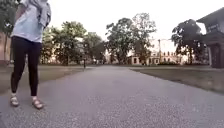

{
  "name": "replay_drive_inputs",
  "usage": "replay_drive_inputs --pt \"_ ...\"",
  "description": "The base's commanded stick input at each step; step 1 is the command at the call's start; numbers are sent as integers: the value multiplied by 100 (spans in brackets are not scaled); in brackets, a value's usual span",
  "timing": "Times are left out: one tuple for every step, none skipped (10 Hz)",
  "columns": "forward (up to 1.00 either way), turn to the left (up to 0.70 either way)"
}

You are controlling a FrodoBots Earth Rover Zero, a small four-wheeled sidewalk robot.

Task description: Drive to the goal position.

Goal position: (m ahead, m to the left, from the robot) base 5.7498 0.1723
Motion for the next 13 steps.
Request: replay_drive_inputs --pt "45 0" --pt "45 0" --pt "45 0" --pt "45 0" --pt "45 0" --pt "45 0" --pt "45 0" --pt "45 0" --pt "45 0" --pt "45 0" --pt "45 0" --pt "45 0" --pt "45 0"
